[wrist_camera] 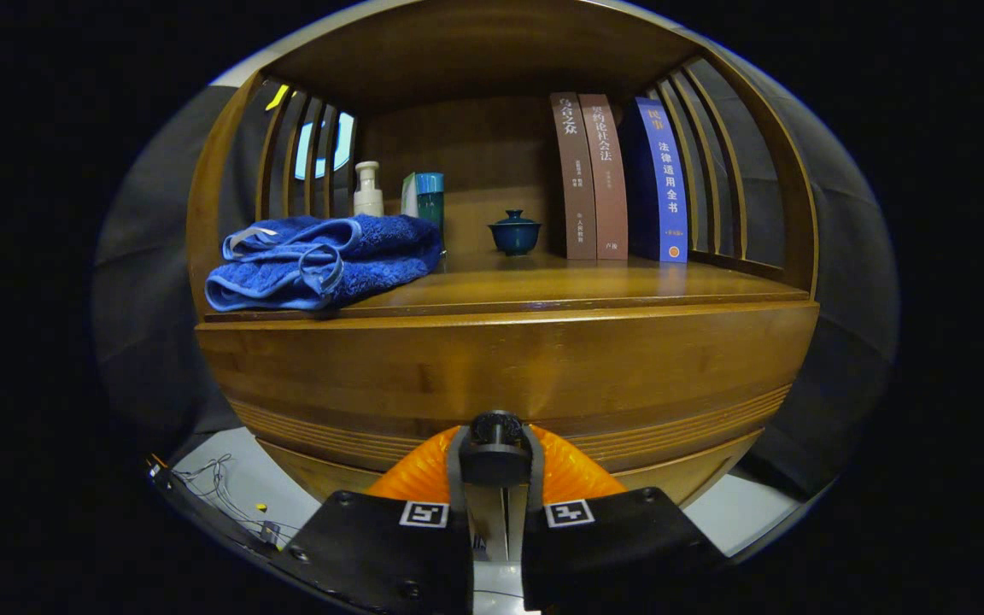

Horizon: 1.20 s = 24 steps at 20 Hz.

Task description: Pull open the drawer, take out the items inside it, and place them on the countertop above the cabinet.

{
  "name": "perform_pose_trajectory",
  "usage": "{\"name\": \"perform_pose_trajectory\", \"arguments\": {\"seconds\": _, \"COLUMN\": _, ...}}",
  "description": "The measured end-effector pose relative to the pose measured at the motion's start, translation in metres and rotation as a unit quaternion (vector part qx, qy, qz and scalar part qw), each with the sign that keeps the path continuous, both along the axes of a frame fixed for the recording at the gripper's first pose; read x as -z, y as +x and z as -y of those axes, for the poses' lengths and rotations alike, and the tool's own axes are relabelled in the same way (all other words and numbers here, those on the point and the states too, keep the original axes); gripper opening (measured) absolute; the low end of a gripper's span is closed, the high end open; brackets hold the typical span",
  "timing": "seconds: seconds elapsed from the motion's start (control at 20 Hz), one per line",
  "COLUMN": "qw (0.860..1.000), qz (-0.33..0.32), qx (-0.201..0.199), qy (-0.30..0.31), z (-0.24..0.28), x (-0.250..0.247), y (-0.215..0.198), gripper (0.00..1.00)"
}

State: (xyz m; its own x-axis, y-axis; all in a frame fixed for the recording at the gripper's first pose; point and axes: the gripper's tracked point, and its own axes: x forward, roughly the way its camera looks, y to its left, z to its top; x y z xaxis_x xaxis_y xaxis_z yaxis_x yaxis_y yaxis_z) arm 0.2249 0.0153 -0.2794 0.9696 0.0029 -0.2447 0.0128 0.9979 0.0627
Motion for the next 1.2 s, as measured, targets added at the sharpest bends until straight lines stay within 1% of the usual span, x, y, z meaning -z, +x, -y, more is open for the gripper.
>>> {"name": "perform_pose_trajectory", "arguments": {"seconds": 0.2, "qw": 1.000, "qz": -0.003, "qx": 0.005, "qy": -0.010, "z": 0.001, "x": 0.001, "y": -0.022, "gripper": 0.27}}
{"name": "perform_pose_trajectory", "arguments": {"seconds": 0.8, "qw": 1.000, "qz": -0.012, "qx": 0.003, "qy": -0.001, "z": -0.002, "x": 0.003, "y": -0.130, "gripper": 0.26}}
{"name": "perform_pose_trajectory", "arguments": {"seconds": 1.05, "qw": 1.000, "qz": -0.019, "qx": 0.001, "qy": -0.003, "z": -0.004, "x": 0.008, "y": -0.162, "gripper": 0.26}}
{"name": "perform_pose_trajectory", "arguments": {"seconds": 1.2, "qw": 1.000, "qz": -0.021, "qx": 0.000, "qy": 0.002, "z": -0.007, "x": 0.012, "y": -0.172, "gripper": 0.26}}
